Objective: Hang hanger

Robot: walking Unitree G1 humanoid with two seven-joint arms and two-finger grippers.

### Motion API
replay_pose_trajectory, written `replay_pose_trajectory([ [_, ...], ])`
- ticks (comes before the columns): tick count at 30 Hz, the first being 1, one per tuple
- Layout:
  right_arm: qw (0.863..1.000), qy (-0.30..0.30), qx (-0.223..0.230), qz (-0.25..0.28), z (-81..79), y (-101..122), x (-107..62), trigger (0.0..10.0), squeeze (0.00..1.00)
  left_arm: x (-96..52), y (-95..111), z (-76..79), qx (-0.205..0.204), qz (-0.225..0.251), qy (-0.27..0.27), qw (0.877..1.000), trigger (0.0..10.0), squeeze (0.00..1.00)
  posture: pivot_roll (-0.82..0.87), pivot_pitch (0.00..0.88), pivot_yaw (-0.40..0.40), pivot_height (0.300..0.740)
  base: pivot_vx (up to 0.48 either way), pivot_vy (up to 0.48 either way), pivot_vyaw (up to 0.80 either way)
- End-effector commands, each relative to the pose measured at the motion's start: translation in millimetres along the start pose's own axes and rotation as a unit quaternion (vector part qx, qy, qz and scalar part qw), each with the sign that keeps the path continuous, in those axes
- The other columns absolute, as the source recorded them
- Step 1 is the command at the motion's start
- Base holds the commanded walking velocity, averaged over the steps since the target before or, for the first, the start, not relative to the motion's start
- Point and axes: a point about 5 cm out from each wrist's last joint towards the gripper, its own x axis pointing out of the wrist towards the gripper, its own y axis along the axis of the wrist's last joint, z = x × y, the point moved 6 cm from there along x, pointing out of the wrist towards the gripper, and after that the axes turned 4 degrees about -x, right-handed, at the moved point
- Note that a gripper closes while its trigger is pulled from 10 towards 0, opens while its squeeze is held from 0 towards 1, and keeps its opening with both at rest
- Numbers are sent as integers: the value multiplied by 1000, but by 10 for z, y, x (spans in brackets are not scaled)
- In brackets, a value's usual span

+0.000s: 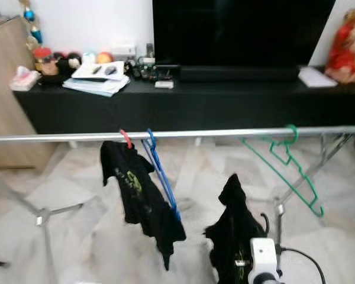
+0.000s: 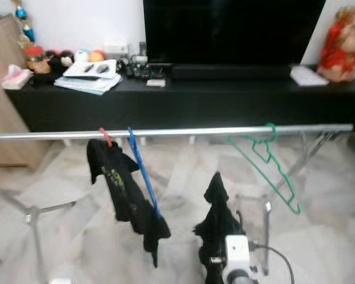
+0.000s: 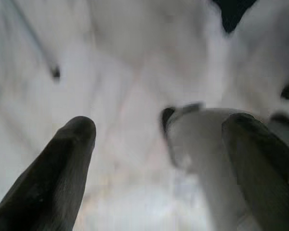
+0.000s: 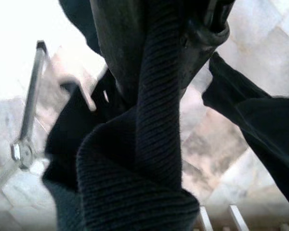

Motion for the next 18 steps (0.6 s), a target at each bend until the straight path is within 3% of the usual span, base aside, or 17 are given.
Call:
replay_pose_trajectory([
  [1,1000,3,5,15,-37,83,22,10000,0,14,61,-44,1,7,4,1000,10000,0,-148,55,17,740,-307,0,0],
  [18,1000,8,3,13,-53,85,29,10000,0,28,84,-11,-2,8,2,1000,10000,0,-144,60,14,740,-308,0,0],
])
